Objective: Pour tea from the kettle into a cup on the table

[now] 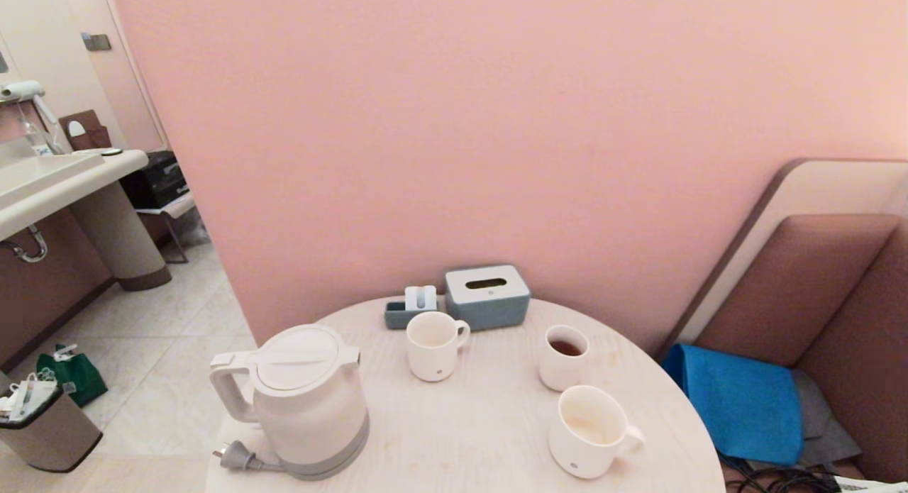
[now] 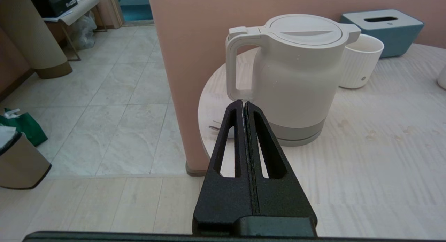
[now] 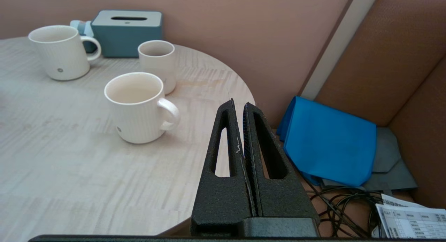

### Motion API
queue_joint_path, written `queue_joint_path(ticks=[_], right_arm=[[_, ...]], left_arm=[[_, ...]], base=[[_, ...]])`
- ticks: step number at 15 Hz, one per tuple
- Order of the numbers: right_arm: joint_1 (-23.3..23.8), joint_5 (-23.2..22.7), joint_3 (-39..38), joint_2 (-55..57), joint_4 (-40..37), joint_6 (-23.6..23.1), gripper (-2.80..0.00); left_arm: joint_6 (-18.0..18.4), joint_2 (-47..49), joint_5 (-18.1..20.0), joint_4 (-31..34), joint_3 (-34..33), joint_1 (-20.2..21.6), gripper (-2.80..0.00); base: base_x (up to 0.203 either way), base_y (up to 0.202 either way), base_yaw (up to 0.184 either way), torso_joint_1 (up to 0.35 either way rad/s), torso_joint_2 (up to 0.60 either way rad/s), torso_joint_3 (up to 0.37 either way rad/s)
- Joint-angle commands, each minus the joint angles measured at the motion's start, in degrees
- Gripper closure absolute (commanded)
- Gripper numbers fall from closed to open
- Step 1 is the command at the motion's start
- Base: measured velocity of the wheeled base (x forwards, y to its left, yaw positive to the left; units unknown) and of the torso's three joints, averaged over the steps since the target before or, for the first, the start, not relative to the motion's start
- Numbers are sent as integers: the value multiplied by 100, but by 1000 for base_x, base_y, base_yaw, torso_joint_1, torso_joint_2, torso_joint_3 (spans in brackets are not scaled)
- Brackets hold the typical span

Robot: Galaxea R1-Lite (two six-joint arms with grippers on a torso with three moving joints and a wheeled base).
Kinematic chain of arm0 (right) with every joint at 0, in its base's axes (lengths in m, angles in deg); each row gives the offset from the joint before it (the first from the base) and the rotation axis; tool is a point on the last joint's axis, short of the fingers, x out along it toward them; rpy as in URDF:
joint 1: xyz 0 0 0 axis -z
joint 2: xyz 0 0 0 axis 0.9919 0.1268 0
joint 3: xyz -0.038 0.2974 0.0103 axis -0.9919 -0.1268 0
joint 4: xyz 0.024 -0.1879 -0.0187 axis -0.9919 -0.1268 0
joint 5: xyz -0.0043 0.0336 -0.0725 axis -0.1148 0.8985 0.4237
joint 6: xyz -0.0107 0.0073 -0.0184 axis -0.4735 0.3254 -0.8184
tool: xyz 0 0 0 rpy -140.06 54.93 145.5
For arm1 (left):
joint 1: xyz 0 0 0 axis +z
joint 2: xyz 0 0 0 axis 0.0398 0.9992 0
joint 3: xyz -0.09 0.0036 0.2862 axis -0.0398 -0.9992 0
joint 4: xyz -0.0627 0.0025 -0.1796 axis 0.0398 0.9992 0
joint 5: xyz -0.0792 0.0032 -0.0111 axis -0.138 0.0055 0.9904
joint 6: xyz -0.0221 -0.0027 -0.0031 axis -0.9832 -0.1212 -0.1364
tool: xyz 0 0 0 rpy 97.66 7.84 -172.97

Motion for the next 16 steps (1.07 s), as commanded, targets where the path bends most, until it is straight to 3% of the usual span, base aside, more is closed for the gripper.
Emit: queue_joint_path(ticks=[1, 16], right_arm=[[0, -5, 0, 7, -2, -4, 0], [0, -5, 0, 7, -2, -5, 0]], left_arm=[[-1, 1, -2, 0, -1, 1, 0], [-1, 1, -2, 0, -1, 1, 0]], base=[[0, 0, 0, 0, 0, 0], [0, 0, 0, 0, 0, 0]])
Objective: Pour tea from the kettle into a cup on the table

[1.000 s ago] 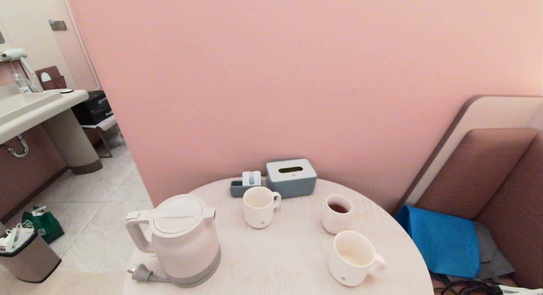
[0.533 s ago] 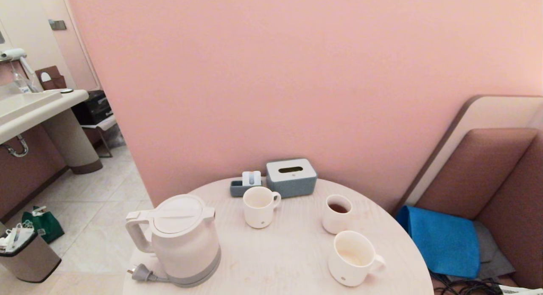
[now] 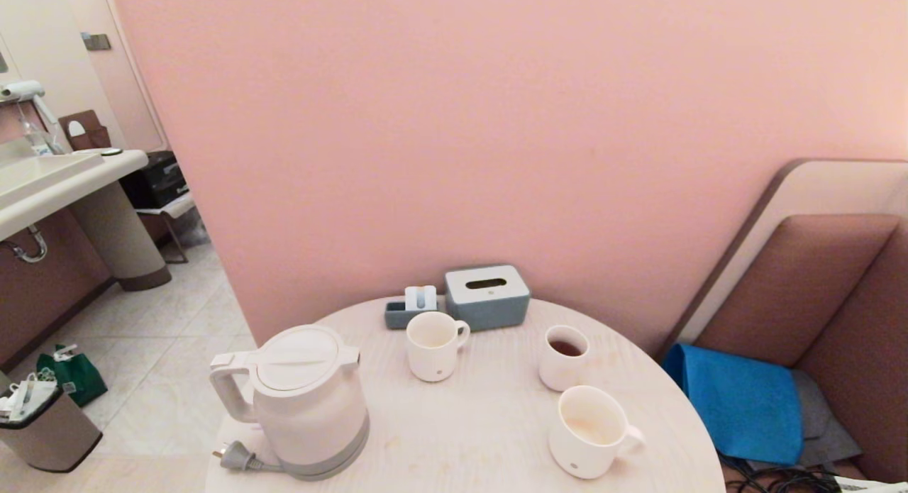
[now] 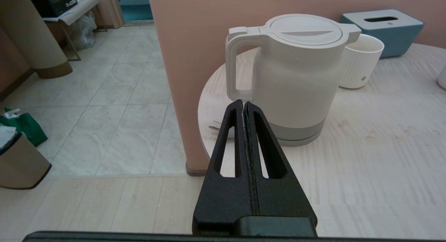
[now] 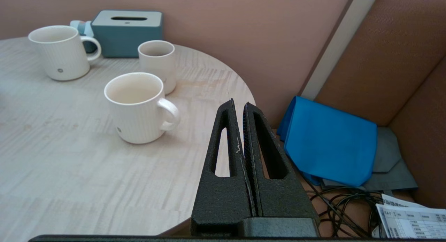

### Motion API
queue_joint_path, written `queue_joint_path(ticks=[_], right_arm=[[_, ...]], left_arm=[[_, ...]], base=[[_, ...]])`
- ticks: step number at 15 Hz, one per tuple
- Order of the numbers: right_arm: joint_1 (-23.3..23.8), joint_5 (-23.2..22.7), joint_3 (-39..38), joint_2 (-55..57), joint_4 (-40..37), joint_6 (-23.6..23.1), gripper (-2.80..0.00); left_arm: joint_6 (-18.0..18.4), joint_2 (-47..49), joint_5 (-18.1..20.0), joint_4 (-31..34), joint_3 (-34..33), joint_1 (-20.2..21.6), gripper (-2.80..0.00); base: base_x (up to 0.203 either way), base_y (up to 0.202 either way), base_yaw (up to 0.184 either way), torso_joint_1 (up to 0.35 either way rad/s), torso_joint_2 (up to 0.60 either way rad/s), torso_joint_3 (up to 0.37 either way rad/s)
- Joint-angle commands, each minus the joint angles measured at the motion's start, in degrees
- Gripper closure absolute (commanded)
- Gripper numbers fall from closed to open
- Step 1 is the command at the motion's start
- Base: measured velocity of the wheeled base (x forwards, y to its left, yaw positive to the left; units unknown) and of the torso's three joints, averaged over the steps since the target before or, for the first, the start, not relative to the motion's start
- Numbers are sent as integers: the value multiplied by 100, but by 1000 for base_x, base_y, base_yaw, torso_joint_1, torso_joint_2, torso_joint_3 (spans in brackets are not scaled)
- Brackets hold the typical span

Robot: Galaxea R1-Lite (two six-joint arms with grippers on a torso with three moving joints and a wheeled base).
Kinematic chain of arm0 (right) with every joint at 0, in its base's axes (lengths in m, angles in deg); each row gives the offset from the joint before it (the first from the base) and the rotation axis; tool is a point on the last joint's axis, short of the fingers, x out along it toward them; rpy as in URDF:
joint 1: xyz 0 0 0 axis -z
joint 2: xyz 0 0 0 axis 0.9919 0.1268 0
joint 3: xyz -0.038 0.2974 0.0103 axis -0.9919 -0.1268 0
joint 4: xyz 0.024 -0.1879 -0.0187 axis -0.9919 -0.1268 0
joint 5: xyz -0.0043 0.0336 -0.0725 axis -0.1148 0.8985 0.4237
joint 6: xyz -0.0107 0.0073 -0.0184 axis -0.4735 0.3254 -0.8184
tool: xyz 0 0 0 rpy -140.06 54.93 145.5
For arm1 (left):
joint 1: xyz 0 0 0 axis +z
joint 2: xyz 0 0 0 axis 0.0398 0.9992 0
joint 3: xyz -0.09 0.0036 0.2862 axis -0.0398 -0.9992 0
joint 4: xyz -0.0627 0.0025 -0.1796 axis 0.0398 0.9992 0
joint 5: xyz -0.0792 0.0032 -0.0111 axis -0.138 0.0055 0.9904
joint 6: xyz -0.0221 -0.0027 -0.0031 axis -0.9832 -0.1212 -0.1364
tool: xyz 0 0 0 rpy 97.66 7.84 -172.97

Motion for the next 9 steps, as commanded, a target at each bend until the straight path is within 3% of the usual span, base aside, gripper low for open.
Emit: queue_joint_path(ticks=[1, 9], right_arm=[[0, -5, 0, 7, 0, 3, 0], [0, -5, 0, 7, 0, -5, 0]], left_arm=[[-1, 1, -2, -2, -1, 1, 0], [-1, 1, -2, -2, -1, 1, 0]], base=[[0, 0, 0, 0, 0, 0], [0, 0, 0, 0, 0, 0]])
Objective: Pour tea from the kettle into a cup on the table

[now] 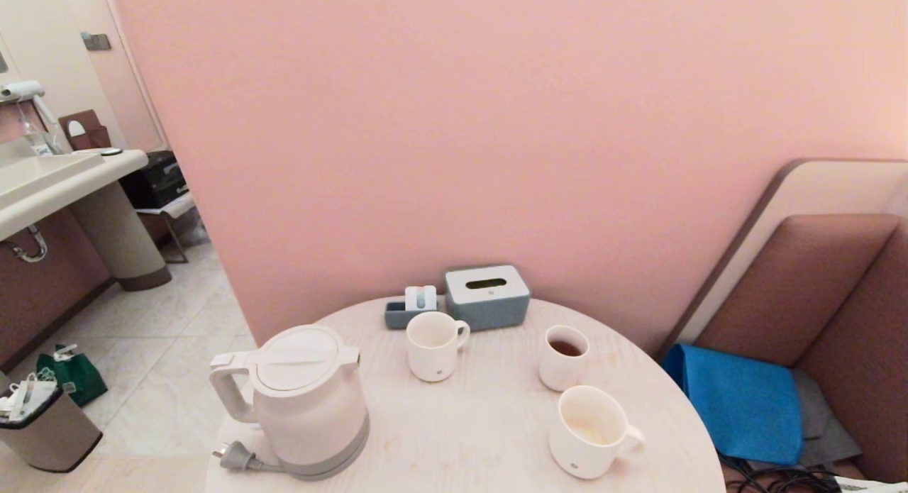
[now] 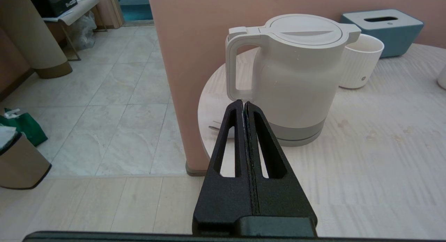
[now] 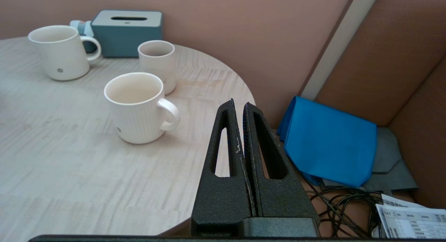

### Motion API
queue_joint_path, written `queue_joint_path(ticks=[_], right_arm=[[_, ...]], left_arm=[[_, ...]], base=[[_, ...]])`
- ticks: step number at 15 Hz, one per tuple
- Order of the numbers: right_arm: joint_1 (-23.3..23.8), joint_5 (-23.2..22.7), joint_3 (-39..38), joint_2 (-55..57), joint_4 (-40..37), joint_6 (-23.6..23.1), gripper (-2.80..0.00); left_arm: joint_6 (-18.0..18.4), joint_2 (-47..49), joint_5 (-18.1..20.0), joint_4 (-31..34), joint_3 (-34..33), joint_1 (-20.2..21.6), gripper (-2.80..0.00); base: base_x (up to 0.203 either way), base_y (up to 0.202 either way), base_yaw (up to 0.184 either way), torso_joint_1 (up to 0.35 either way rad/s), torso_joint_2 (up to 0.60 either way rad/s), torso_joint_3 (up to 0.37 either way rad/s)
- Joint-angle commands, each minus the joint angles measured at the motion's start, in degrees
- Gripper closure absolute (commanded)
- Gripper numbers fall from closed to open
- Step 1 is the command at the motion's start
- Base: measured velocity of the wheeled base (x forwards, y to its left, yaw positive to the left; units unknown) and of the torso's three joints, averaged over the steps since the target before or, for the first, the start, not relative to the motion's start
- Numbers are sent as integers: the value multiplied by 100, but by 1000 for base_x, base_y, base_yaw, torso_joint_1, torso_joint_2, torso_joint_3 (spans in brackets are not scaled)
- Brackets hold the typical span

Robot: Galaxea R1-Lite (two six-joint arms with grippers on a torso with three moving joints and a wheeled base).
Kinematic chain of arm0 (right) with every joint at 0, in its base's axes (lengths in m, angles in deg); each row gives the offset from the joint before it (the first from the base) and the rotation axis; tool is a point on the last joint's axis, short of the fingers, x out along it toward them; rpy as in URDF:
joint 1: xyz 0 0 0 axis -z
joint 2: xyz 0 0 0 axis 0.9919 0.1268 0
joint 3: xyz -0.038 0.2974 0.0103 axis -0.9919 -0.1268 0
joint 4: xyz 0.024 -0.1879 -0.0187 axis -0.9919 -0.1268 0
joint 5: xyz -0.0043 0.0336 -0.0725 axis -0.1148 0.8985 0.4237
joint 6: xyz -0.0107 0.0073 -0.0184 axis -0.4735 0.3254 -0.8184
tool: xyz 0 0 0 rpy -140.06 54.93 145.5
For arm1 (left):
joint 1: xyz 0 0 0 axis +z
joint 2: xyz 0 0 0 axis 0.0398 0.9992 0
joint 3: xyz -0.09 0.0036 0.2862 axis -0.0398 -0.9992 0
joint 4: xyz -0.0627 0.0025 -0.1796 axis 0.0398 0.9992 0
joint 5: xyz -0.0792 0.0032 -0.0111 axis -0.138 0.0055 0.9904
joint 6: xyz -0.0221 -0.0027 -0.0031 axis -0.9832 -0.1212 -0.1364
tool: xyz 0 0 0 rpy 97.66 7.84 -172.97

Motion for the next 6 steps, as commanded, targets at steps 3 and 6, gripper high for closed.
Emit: queue_joint_path(ticks=[3, 6], right_arm=[[0, -3, 0, 7, -2, -12, 0], [0, -3, 0, 7, -2, -5, 0]], left_arm=[[-1, 1, -3, 0, -1, 1, 0], [-1, 1, -3, 0, -1, 1, 0]], base=[[0, 0, 0, 0, 0, 0], [0, 0, 0, 0, 0, 0]])
